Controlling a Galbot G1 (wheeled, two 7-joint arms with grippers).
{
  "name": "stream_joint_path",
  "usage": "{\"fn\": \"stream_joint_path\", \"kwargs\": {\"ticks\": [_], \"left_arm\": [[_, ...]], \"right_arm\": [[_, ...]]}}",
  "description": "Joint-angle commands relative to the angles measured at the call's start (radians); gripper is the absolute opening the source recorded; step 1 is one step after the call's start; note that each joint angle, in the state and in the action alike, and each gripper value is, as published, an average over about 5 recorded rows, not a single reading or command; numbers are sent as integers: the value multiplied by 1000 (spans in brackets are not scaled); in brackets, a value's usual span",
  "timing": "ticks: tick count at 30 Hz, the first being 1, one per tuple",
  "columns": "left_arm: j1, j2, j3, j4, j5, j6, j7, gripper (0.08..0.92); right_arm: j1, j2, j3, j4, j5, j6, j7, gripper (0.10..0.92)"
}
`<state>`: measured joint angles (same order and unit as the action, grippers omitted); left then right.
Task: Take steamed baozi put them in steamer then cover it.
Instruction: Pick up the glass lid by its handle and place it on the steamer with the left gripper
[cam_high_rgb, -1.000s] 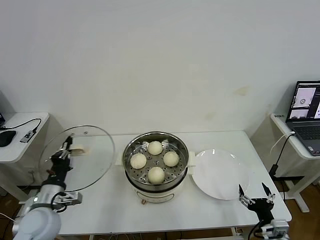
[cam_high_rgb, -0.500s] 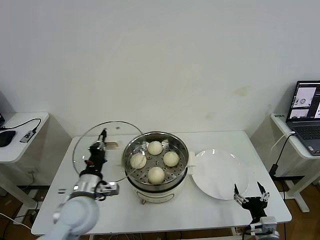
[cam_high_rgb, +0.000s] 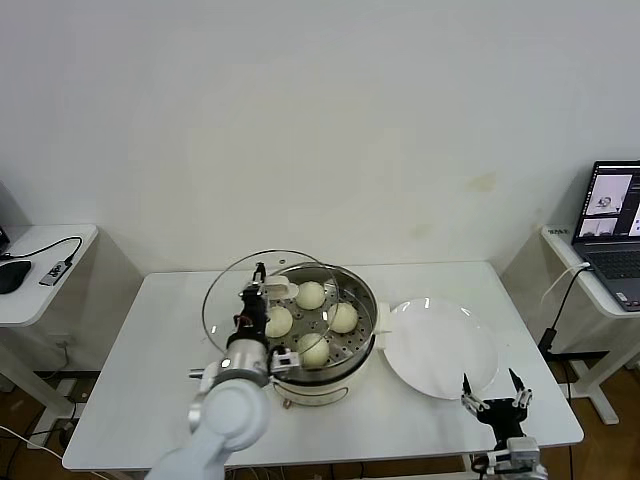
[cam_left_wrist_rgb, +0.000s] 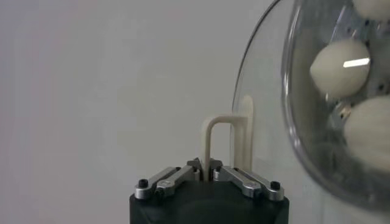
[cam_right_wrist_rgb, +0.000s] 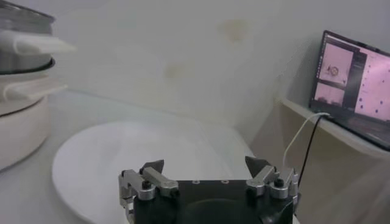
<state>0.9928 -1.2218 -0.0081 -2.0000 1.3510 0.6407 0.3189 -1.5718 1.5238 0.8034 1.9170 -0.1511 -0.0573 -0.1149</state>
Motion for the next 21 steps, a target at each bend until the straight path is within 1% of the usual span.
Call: {"fn": "stream_joint_path", "kwargs": {"ticks": [1,13,21], "left_arm": [[-51,-183,62,106,125,25,46,148],[-49,-210,84,167,165,21,52,148],[-51,-222,87,187,198,17,51,148]], "right_arm": [[1,6,0,-6,-26,4,3,823],[-8,2,7,-7,-21,13,1,823],[-11,5,2,-11,-27,15,0,823]]}}
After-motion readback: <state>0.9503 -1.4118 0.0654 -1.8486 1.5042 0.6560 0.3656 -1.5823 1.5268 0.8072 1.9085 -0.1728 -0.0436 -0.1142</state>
